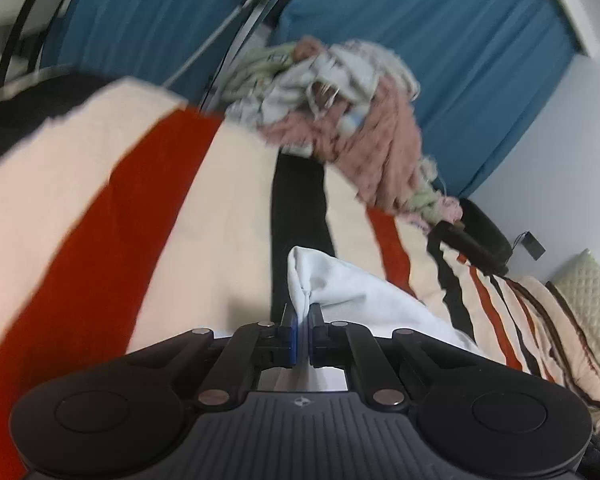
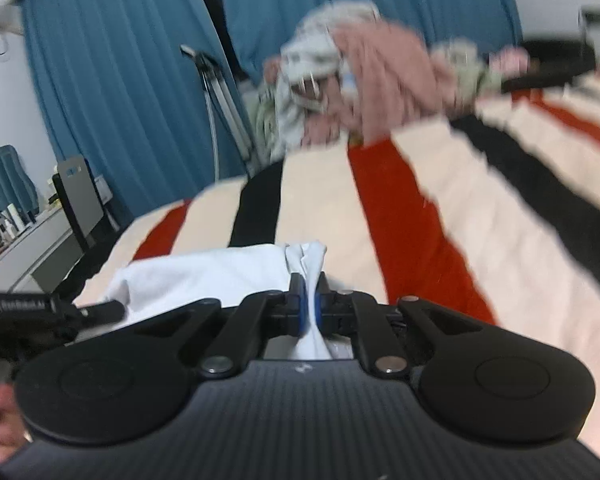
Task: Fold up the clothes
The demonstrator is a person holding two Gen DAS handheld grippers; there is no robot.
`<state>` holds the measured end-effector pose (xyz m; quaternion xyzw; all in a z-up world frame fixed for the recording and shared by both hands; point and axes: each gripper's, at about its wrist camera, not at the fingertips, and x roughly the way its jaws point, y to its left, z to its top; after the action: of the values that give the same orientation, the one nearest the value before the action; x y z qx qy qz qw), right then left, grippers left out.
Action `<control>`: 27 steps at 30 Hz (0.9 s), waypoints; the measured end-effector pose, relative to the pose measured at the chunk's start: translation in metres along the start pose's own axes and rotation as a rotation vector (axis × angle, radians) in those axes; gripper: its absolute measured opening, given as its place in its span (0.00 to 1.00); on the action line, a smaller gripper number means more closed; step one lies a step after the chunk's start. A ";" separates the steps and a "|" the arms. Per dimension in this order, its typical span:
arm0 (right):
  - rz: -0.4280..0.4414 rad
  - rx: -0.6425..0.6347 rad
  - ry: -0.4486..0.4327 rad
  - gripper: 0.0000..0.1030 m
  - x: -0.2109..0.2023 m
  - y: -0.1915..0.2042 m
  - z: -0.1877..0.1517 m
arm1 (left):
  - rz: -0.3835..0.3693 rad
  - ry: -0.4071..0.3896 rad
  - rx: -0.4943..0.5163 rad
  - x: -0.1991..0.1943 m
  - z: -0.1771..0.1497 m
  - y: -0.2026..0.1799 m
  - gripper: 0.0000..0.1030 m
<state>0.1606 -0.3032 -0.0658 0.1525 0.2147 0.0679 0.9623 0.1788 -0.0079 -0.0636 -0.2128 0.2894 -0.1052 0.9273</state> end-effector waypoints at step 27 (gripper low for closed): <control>-0.022 0.164 0.116 0.81 -0.030 -0.013 -0.012 | -0.037 0.080 -0.069 -0.076 -0.043 -0.022 0.81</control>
<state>0.1300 -0.3185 -0.0684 0.2243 0.2768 0.0481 0.9331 0.0906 -0.0178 -0.0479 -0.2456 0.3257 -0.1205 0.9050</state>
